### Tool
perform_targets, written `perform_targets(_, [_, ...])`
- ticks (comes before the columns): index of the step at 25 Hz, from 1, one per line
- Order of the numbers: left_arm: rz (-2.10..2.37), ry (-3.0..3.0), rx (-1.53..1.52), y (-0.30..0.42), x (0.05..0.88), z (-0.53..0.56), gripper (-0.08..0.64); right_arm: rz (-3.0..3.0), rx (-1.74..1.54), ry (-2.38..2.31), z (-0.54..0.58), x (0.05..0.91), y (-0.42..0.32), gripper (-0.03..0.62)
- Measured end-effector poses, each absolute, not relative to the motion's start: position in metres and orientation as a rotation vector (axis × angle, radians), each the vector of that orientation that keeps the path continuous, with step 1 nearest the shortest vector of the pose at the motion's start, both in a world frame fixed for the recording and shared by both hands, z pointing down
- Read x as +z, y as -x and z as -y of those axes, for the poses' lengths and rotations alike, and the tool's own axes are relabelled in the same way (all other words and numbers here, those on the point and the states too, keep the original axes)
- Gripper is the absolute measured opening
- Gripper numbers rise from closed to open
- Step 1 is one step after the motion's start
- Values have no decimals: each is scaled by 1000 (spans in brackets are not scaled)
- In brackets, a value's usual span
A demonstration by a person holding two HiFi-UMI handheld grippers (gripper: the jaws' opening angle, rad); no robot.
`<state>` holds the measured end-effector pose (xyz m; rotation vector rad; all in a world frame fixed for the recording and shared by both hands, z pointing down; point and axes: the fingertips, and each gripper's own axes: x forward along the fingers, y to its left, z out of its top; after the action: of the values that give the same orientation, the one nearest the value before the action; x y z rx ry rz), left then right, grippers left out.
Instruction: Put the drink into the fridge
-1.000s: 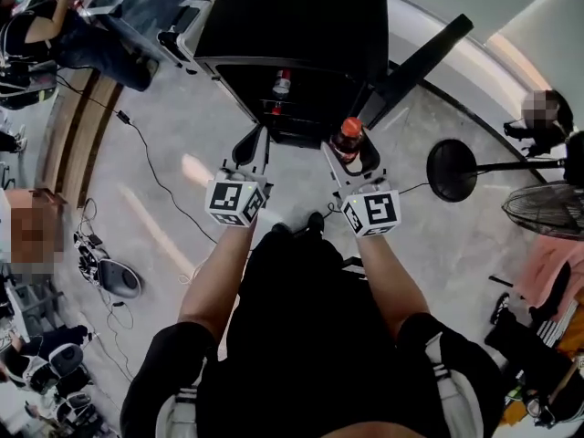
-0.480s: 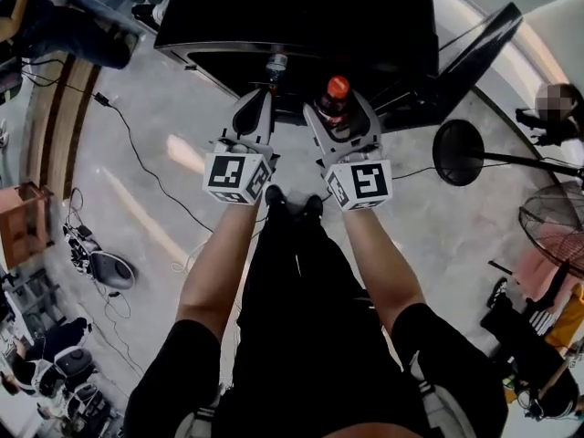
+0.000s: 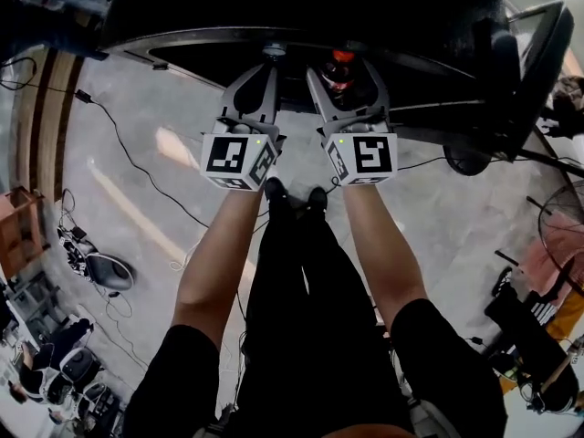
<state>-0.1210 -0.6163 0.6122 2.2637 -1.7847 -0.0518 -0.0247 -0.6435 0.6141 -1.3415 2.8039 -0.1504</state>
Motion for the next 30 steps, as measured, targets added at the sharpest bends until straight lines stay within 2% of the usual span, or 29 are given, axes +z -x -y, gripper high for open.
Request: perform_targets(30, [1718,-2313,-92,119,669,671,15,-2879,-43,1460,724,698,57,308])
